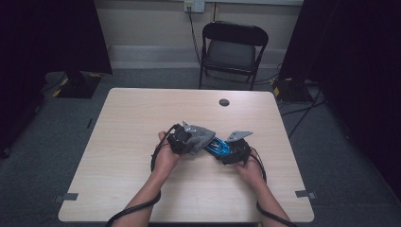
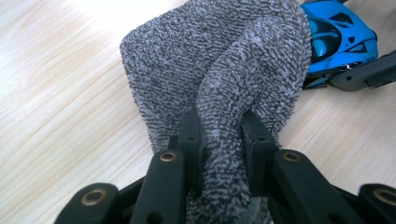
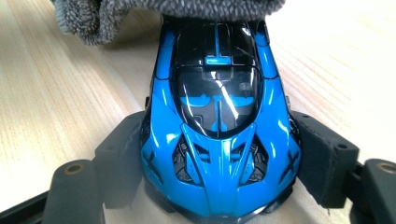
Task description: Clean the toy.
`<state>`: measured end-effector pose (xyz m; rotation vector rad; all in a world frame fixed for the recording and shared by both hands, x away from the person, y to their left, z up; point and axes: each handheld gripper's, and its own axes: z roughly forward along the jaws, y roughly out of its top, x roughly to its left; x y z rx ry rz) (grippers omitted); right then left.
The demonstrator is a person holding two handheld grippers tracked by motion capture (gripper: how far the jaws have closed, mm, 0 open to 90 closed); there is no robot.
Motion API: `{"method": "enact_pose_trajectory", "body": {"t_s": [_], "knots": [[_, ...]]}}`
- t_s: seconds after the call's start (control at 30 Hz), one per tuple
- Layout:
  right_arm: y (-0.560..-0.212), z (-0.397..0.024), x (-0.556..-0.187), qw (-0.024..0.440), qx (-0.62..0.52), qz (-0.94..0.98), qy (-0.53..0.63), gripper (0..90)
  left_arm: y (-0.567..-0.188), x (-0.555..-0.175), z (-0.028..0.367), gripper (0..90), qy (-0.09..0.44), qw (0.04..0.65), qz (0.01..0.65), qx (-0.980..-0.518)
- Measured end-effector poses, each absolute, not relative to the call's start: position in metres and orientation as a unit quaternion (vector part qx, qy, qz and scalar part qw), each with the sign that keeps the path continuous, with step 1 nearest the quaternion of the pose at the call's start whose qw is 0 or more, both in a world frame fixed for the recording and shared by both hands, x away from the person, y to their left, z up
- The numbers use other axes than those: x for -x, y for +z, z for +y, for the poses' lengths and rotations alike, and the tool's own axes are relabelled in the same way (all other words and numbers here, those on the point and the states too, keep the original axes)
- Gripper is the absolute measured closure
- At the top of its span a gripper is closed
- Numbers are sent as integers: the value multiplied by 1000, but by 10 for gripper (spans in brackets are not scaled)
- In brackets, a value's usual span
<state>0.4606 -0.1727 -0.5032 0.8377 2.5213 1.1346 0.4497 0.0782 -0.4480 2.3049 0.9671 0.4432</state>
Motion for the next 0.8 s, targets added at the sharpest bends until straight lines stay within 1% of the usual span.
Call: {"method": "enact_pose_trajectory", "body": {"t_s": [0.4, 0.8], "knots": [[-503, -173, -461, 126, -288, 866, 390, 253, -451, -454, 94, 734, 166, 299, 387, -856], [-503, -173, -461, 126, -288, 866, 389, 253, -459, -451, 124, 734, 167, 289, 418, -845]]}}
